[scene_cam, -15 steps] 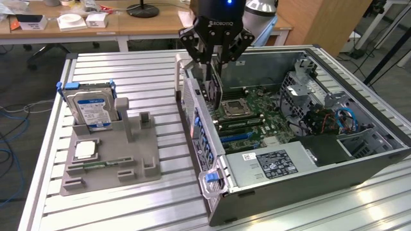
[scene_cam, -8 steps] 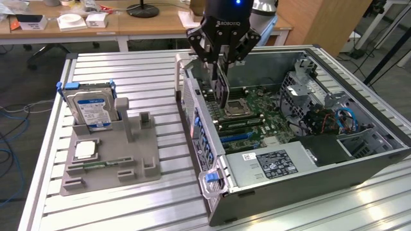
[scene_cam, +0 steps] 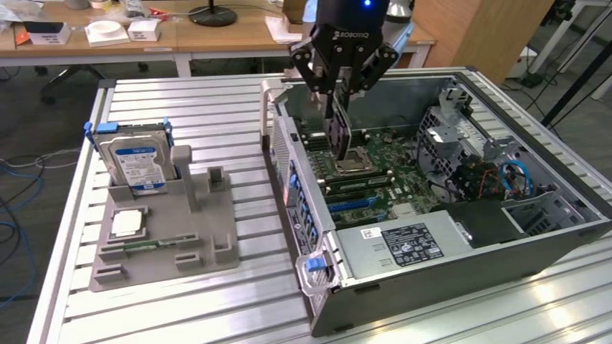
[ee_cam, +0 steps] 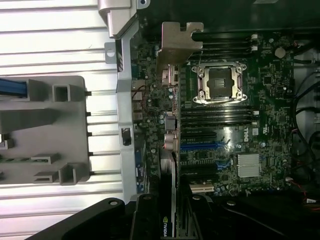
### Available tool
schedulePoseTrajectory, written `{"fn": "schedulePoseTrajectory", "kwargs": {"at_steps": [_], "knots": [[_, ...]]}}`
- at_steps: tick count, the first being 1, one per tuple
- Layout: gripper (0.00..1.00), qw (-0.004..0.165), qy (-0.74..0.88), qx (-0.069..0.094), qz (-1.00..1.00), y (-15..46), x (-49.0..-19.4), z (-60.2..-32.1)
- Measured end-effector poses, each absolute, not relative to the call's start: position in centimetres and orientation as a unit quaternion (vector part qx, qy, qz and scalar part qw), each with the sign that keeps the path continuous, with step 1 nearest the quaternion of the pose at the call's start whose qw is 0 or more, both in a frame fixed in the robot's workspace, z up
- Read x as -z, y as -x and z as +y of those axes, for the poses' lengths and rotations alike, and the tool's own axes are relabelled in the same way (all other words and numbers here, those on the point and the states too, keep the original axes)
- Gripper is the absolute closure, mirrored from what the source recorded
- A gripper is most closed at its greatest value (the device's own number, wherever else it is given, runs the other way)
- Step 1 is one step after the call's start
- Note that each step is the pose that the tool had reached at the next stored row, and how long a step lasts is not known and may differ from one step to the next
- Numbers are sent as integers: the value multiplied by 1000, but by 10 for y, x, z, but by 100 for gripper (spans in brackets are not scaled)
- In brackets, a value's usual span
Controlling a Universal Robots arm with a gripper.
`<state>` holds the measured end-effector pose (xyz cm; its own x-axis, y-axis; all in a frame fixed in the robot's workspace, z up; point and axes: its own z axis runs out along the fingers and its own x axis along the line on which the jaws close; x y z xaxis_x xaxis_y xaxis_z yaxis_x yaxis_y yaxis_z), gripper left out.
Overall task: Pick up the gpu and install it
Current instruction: 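Pick up the gpu and move the gpu toward the slot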
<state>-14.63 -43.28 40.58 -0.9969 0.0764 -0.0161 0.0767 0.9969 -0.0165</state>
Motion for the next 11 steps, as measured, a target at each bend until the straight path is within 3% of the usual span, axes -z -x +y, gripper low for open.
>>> {"fn": "schedulePoseTrajectory", "kwargs": {"at_steps": [11], "knots": [[74,8,-38,8,999,128,-406,-433]]}}
